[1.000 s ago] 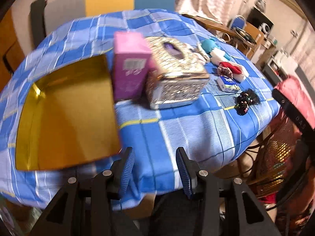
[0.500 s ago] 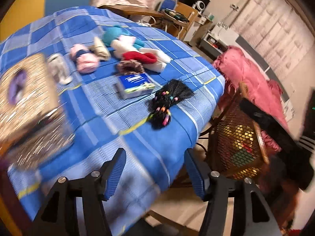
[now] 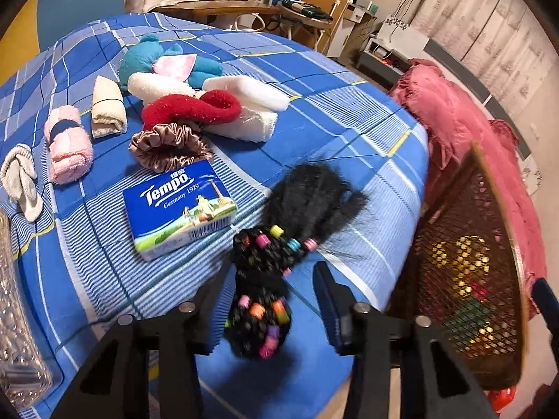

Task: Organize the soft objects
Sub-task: 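Reach the left gripper to the black beaded hair piece and grasp it, then carry the hair piece into the gold tray with the left gripper while the right grasps the Tempo pack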

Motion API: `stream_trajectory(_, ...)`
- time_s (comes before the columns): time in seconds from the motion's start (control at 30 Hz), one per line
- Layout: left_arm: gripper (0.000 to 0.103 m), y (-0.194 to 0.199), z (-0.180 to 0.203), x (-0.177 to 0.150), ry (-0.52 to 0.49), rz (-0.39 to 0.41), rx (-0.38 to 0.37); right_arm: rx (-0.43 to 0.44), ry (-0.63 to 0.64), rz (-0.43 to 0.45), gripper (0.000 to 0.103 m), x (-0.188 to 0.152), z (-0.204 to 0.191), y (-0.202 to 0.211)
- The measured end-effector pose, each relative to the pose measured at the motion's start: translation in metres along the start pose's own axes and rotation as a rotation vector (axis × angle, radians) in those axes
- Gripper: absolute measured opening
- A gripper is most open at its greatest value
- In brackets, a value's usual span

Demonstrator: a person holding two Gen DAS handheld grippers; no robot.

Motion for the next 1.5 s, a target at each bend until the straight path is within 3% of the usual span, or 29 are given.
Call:
stream_trajectory(0.1, 0.035, -0.014, 0.002, -0.008, -0.098, -0.027, 0.060, -0.002, -0.007, -0.019, 0.103, -0.005, 0.001, -0.005)
stream_trajectory(0.27, 0.032, -0.007, 0.001, -0.023, -0.181, 0.012, 0.061, 0.009, -0.002, -0.038, 0.103, -0.012, -0.002, -0.012)
stream_trajectory(0.37, 0.030, 0.010, -0.010, -0.034, -0.125, 0.021, 0.054, 0.002, 0.020, -0.040, 0.103, -0.012, -0.005, -0.017)
stream_trajectory(0.53, 0.030, 0.062, -0.037, -0.061, -0.030, 0.103, 0.063, 0.003, 0.003, -0.047, 0.103, -0.006, -0.007, -0.036)
stream_trajectory(0.7, 0.030, 0.105, -0.071, -0.088, 0.100, 0.155, 0.073, 0.098, -0.056, -0.051, 0.103, 0.005, -0.024, -0.073)
stream_trajectory(0.8, 0.030, 0.135, -0.081, -0.099, 0.111, 0.208, 0.090, 0.147, -0.055, -0.102, 0.103, 0.002, -0.047, -0.107)
stream_trajectory(0.93, 0.030, 0.171, -0.093, -0.107, 0.154, 0.259, 0.085, 0.163, 0.040, -0.172, 0.103, -0.013, -0.087, -0.140)
stream_trajectory(1.03, 0.030, 0.198, -0.104, -0.112, 0.173, 0.304, 0.101, 0.154, 0.192, -0.191, 0.103, -0.026, -0.124, -0.161)
stream_trajectory(1.33, 0.030, 0.274, -0.170, -0.138, 0.326, 0.416, 0.208, 0.056, 0.408, -0.243, 0.103, -0.049, -0.167, -0.198)
stream_trajectory(1.43, 0.030, 0.289, -0.201, -0.153, 0.395, 0.427, 0.264, 0.014, 0.444, -0.264, 0.092, -0.057, -0.168, -0.205)
stream_trajectory(1.47, 0.030, 0.292, -0.210, -0.159, 0.417, 0.428, 0.277, 0.018, 0.448, -0.268, 0.078, -0.060, -0.169, -0.205)
stream_trajectory(1.5, 0.030, 0.297, -0.222, -0.165, 0.448, 0.431, 0.296, 0.017, 0.450, -0.264, 0.076, -0.061, -0.169, -0.205)
Point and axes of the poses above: each gripper's, at about its wrist camera, not at the fingertips, and y roughly against the way its jaws point, z to its right, x to its top, the point moved 7 cm from there along -y, roughly the way its jaws point, and after that the axes turned 5 degrees about z, right-handed, at the moved point
